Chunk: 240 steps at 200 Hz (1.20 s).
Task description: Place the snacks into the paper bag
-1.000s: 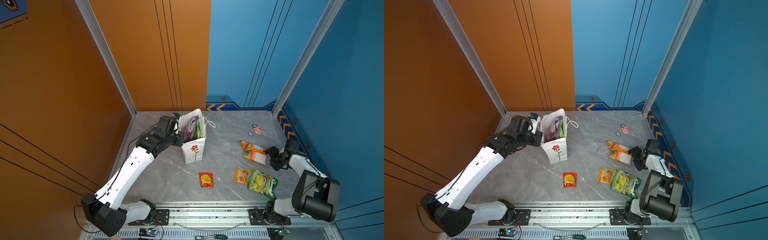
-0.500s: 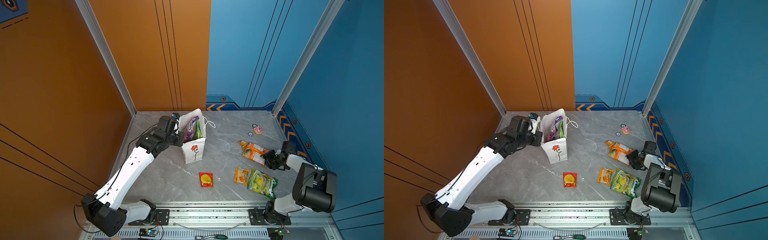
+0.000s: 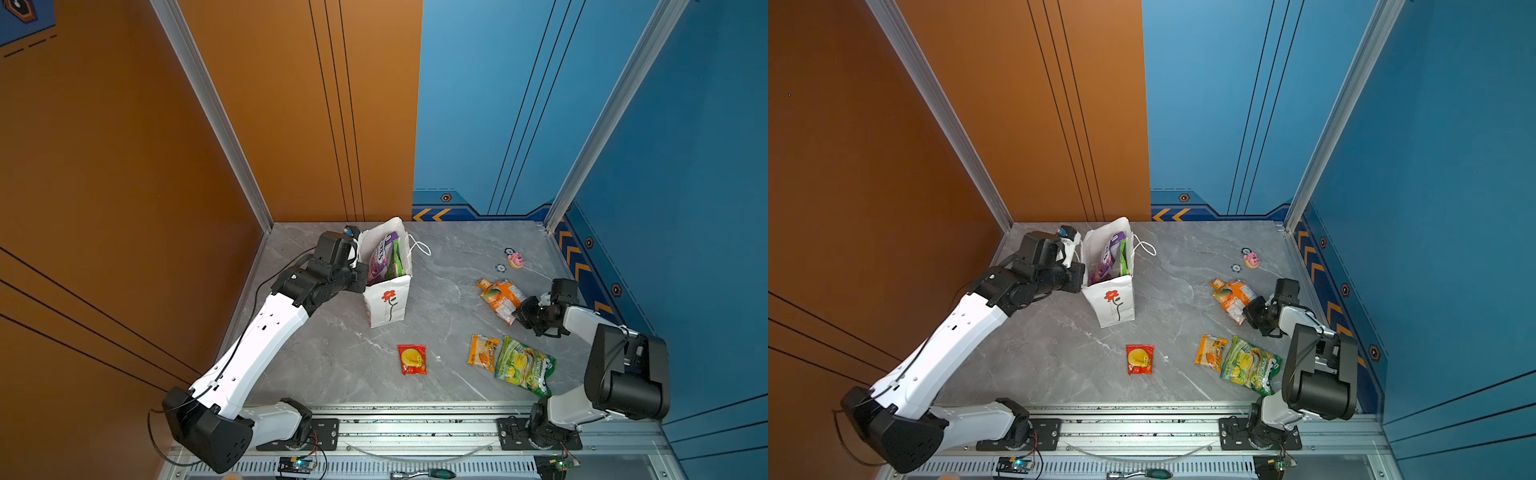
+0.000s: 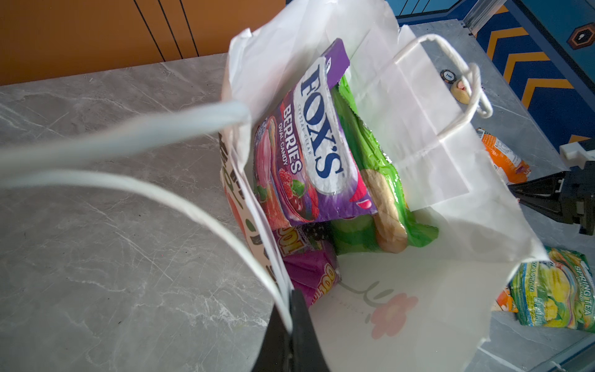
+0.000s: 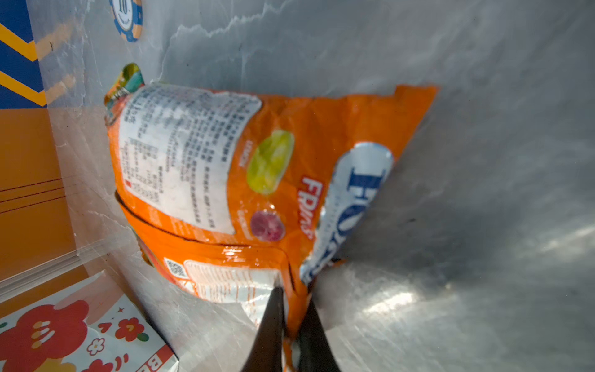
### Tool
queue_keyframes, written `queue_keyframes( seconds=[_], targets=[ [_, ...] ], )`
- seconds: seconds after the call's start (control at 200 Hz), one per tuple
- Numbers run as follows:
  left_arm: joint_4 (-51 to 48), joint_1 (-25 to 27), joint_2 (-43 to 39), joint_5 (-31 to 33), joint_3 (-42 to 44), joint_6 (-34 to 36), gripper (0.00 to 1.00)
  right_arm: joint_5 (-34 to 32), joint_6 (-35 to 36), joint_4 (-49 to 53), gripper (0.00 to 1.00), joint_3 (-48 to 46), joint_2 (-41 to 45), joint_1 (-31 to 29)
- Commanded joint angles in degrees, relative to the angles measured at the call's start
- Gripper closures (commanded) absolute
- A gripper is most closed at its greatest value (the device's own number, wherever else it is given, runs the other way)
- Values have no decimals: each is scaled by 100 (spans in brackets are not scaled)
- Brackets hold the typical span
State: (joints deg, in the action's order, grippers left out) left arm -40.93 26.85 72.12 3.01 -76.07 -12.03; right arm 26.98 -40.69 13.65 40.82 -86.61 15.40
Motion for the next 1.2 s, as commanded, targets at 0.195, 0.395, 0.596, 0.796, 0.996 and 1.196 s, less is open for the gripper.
queue_keyframes(
  seconds=[0.195,0.395,0.596,0.796,0.996,1.196],
  targets=[
    [291,-4,-45,147,-29,-10,100,-395,-41,232,100,113,531,-372],
    [296,-15,-50,49,-38,-38,100,-728,-258,218,100,116,919,-801],
    [296,-20,-57,64,-32,-30,100,-1073,-339,360,100,156,1457,-958],
    [296,-30,-86,60,-40,-33,100,-1211,-249,667,100,437,1610,-1113],
    [296,-72,-85,77,-39,-18,100,-1330,-267,765,100,576,1647,-1263],
    [296,-120,-127,69,-43,-18,100,-1510,-299,880,100,719,1710,-1333]
  ],
)
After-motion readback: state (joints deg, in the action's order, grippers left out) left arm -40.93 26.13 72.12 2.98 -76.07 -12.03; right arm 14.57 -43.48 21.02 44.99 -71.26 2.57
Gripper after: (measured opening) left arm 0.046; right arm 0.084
